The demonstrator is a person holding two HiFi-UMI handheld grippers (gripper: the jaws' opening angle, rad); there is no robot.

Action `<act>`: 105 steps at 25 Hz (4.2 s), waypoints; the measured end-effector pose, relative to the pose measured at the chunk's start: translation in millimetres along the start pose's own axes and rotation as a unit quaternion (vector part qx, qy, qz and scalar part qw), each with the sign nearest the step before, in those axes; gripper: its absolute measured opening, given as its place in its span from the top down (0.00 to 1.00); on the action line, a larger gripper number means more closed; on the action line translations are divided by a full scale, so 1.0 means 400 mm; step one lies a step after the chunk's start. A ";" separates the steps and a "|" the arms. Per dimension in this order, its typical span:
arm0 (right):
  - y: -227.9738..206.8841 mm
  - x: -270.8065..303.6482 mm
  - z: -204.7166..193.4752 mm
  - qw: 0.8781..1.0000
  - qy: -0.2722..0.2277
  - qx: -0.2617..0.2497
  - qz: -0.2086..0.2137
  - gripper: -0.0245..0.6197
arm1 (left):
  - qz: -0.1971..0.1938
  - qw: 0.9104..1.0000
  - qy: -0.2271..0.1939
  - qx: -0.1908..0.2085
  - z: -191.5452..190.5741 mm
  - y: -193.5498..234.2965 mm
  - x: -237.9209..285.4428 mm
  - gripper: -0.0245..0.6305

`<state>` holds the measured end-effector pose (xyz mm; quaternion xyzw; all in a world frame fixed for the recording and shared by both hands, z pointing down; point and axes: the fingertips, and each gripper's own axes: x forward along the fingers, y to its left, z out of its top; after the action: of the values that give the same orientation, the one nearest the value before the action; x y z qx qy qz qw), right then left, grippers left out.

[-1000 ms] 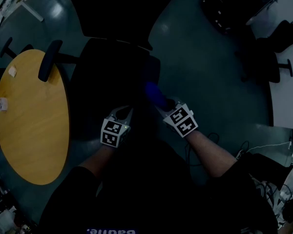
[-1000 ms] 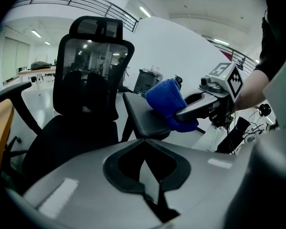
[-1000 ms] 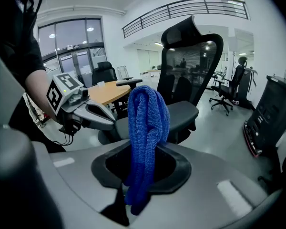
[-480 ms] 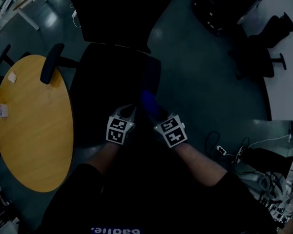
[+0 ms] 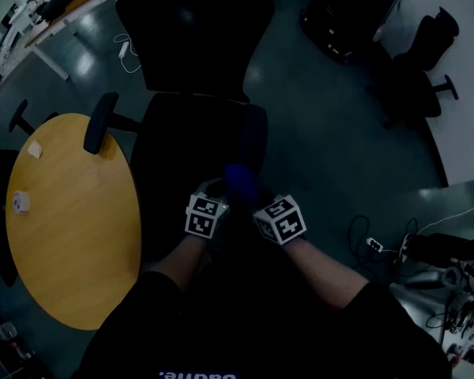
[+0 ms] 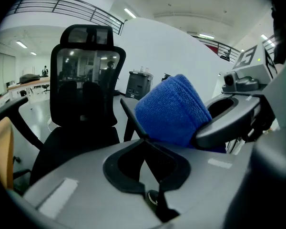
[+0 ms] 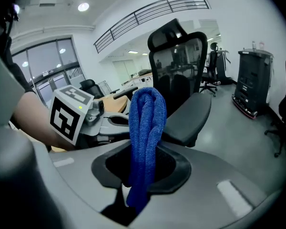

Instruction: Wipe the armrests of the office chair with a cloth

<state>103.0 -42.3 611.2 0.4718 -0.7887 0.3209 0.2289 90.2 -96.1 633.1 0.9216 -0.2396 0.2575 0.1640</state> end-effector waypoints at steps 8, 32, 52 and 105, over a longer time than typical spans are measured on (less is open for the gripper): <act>0.106 -0.117 0.102 0.996 -0.091 0.018 -0.011 0.82 | 0.020 0.998 -0.060 -0.027 0.072 -0.030 -0.241 0.94; 0.431 -0.373 0.073 0.975 -0.126 -0.088 0.159 0.82 | 0.093 0.978 -0.173 -0.069 0.096 -0.290 -0.672 0.94; 0.370 -0.686 -0.084 0.951 -0.194 -0.130 0.201 0.82 | 0.127 0.963 -0.227 -0.068 0.131 -0.674 -0.709 0.94; 0.664 -0.728 0.013 0.937 -0.272 -0.136 0.174 0.82 | 0.086 0.959 -0.270 -0.025 0.125 -0.633 -0.973 0.94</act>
<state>-3.0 220.4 337.4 0.3606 -0.9268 0.1051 0.0081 -49.6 232.2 331.7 0.9283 -0.3598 0.0056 0.0937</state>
